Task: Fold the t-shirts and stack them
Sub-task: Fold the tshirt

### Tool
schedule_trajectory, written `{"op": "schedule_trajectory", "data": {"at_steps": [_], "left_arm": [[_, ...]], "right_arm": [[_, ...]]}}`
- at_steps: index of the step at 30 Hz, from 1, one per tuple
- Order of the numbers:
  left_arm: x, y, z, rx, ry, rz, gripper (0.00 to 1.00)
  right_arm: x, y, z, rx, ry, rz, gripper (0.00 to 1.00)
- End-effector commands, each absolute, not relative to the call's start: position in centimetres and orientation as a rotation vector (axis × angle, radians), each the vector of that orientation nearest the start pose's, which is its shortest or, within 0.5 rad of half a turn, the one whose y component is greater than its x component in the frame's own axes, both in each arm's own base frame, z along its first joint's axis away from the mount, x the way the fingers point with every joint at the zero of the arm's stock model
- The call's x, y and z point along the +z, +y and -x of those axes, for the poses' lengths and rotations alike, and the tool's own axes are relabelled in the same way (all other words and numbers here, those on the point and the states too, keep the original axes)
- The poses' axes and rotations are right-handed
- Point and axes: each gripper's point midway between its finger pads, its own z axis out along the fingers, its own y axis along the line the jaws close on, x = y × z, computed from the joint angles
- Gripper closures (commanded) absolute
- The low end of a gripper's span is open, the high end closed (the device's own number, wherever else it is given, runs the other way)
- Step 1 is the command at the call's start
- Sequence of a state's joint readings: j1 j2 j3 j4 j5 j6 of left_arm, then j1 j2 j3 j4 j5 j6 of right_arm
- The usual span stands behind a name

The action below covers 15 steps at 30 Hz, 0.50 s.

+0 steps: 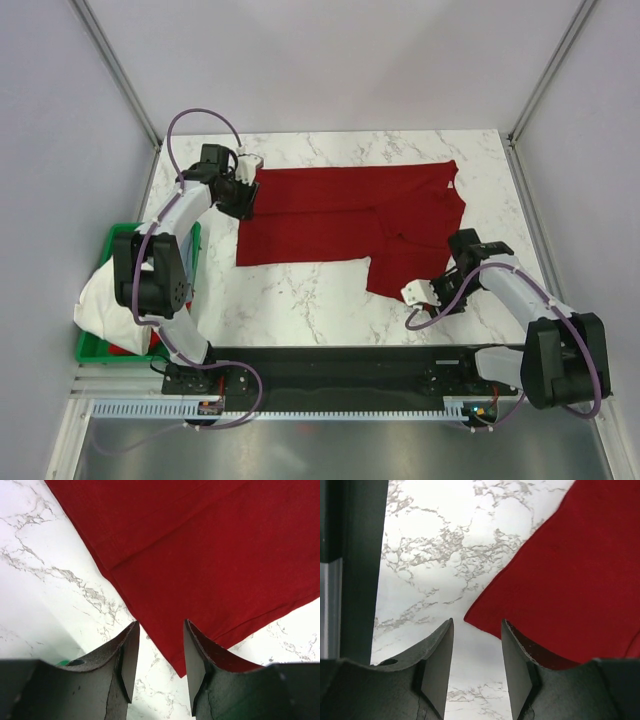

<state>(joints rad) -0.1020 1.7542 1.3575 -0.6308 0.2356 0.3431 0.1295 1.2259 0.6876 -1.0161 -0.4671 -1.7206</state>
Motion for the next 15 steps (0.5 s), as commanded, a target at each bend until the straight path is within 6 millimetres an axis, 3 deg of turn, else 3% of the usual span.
{"op": "schedule_trajectory", "data": {"at_steps": [1,8,15], "left_arm": [[10.1,-6.1,-40.7,-0.172,2.485,-0.67,0.53],[9.7,-5.8,-40.5,-0.159,2.497,-0.672,0.53],[9.5,-5.8,-40.7,-0.16,2.502,-0.669,0.53]], "right_arm": [[3.5,6.6,-16.9,0.466,1.495,2.342,0.5],[2.7,6.4,-18.1,0.456,1.523,2.344,0.51],[1.4,5.9,-17.2,0.468,1.556,2.369,0.51]]}}
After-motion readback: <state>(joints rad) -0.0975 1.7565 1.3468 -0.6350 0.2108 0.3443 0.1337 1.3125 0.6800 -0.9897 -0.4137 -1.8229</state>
